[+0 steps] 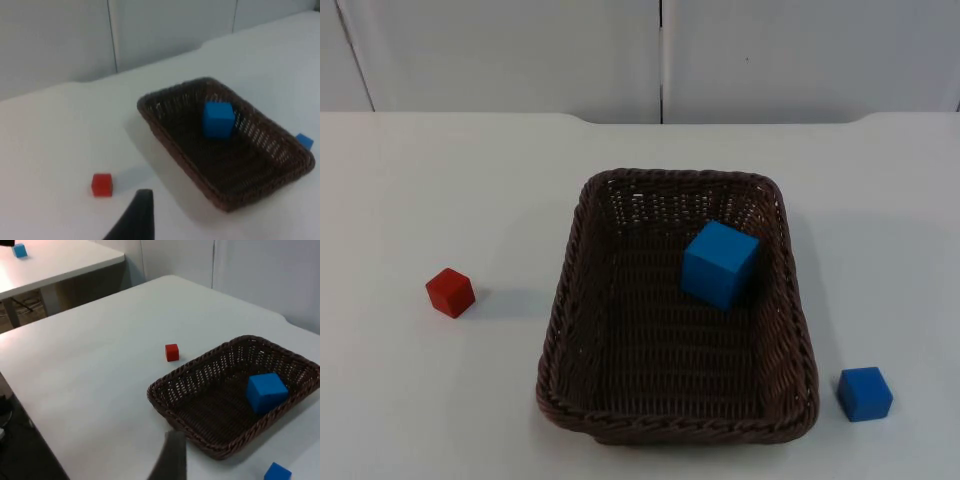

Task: Pick up the basket with the left hand and place the largest block into the basket with the right hand.

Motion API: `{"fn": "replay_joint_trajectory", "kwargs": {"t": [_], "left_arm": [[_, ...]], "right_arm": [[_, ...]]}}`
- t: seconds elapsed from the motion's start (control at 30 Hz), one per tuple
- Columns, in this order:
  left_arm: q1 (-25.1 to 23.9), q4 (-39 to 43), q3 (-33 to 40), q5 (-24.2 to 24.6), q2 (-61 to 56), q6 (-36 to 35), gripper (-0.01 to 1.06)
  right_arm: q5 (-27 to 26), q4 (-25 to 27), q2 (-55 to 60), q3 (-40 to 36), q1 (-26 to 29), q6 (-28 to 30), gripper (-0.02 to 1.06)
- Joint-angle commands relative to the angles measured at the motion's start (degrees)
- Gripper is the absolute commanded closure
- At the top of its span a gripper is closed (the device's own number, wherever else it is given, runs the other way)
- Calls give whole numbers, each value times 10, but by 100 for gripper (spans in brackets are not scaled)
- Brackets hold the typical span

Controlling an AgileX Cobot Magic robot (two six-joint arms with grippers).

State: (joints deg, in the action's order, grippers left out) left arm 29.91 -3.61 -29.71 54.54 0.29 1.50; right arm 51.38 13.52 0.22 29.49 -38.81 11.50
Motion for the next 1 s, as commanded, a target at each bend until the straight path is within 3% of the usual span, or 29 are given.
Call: {"fn": "replay_joint_trajectory", "kwargs": {"t": [0.0, 0.2, 0.57, 0.73, 0.97], "left_arm": [[3, 5, -5, 32, -3, -6, 0], [3, 22, 0, 79, -3, -10, 0], [3, 31, 14, 70, -3, -35, 0], [3, 31, 14, 70, -3, -35, 0], [3, 31, 14, 70, -3, -35, 0]], "right_arm": [[4, -1, -2, 0, -3, -2, 33], [17, 7, -2, 4, -3, -2, 33], [100, -21, -2, 15, -3, -13, 33], [92, -57, -2, 13, -3, -20, 33], [99, -57, -2, 13, -3, -32, 33]]}}
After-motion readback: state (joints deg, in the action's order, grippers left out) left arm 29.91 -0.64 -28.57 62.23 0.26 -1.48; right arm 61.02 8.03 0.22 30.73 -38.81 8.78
